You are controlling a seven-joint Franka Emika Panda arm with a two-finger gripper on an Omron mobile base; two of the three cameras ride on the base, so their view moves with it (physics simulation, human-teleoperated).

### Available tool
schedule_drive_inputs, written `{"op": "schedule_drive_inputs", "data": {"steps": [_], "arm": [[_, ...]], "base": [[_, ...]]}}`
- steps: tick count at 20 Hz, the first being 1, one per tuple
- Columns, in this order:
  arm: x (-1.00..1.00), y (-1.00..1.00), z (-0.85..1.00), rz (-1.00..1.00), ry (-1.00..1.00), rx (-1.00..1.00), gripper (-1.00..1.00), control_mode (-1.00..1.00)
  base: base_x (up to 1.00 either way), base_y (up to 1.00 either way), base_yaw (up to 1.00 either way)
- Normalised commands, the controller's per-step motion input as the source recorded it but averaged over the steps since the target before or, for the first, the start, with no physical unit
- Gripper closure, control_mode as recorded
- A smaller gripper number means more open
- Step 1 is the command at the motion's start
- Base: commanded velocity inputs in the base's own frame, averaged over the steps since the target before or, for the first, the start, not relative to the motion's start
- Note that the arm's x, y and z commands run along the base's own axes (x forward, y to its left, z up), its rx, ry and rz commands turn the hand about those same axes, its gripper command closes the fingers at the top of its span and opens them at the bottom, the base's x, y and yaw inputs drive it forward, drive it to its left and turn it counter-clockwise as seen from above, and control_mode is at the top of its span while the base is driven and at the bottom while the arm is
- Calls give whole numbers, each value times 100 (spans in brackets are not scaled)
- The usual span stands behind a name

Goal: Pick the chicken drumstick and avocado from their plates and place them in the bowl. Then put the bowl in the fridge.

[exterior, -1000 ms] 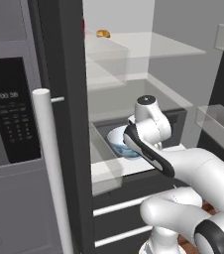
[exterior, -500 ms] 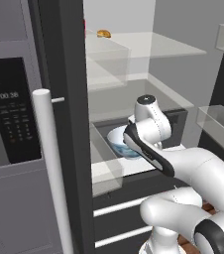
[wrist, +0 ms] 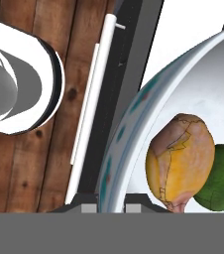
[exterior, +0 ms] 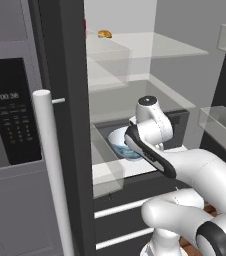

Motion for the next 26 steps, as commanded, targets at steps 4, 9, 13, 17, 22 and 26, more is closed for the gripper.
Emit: {"op": "schedule_drive_inputs", "data": {"steps": [4, 9, 13, 17, 22, 26], "arm": [[0, 0, 0, 0, 0, 0, 100, -100], [0, 0, 0, 0, 0, 0, 100, -100], [-1, 0, 0, 0, 0, 0, 100, -100], [-38, 0, 2, 3, -20, 3, 100, -100], [-50, -12, 25, 0, -11, 18, 100, -100], [-34, -24, 35, 0, 1, 17, 100, -100]], "base": [[0, 0, 0], [0, 0, 0], [0, 0, 0], [0, 0, 0], [0, 0, 0], [0, 0, 0]]}}
